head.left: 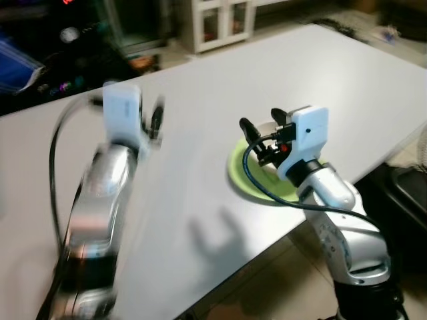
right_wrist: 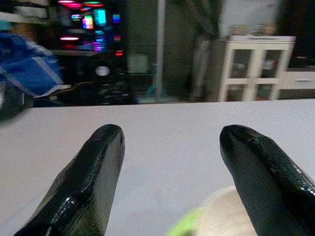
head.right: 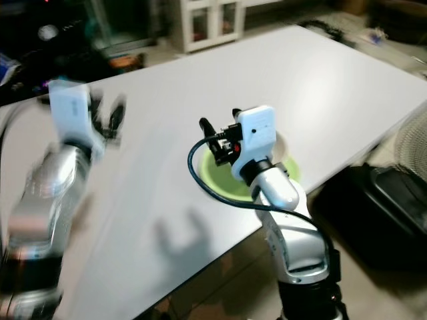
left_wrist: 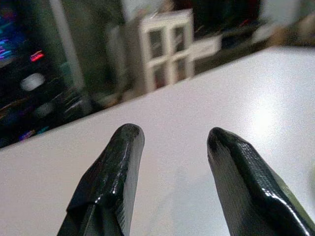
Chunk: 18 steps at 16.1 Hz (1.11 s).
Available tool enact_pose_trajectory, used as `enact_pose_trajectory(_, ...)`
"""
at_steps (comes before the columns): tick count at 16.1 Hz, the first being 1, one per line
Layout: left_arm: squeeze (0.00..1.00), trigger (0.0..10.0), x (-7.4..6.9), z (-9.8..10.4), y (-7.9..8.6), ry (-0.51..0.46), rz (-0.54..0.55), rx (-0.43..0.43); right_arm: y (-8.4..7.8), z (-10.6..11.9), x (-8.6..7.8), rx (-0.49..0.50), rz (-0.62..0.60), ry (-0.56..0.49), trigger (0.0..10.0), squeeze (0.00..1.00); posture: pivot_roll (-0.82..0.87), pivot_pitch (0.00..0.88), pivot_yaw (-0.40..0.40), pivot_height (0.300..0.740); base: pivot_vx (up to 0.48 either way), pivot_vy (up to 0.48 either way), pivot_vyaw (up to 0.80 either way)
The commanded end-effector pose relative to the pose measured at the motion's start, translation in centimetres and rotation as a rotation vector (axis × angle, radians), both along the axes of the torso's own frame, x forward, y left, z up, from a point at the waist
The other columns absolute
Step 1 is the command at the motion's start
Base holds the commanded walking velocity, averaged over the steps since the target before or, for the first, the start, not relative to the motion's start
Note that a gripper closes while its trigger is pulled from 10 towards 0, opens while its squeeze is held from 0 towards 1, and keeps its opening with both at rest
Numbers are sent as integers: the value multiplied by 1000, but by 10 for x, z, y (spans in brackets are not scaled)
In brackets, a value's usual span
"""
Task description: Setting the table
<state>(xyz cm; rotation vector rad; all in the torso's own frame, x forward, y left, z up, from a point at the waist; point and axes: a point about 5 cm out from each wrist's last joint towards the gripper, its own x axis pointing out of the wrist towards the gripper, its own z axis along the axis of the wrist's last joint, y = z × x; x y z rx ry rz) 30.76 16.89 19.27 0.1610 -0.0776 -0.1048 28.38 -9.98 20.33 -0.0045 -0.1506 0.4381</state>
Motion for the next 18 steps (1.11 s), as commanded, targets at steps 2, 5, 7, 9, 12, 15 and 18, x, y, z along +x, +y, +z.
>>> enact_pose_trajectory(2,0,10000,-9,11,-11,-75,-9,52,-2,-5,-3,4,-20,17,10000,0,9,0,1,740,0,0,800)
enact_pose_trajectory(5,0,10000,-14,-6,-31,4,-55,59,-3,-13,-5,49,-67,58,10000,0,7,0,13,740,0,0,800)
enact_pose_trajectory(7,0,10000,-13,-7,-33,2,-61,64,-5,-14,-4,57,-81,66,10000,0,2,0,12,740,0,0,800)
enact_pose_trajectory(9,0,10000,-14,-9,-30,0,-44,62,-9,-19,-4,53,-106,85,10000,0,-4,0,13,740,0,0,800)
enact_pose_trajectory(12,0,10000,-14,-10,-31,19,-42,71,-14,-25,-1,21,-113,118,10000,0,4,0,3,740,0,0,800)
enact_pose_trajectory(15,0,10000,-15,-11,-35,29,-56,66,-16,-31,1,12,-141,153,10000,0,10,0,8,740,0,0,533)
enact_pose_trajectory(18,0,10000,-10,-8,-35,27,-54,65,-15,-36,3,24,-164,194,10000,0,4,0,5,740,0,0,0)
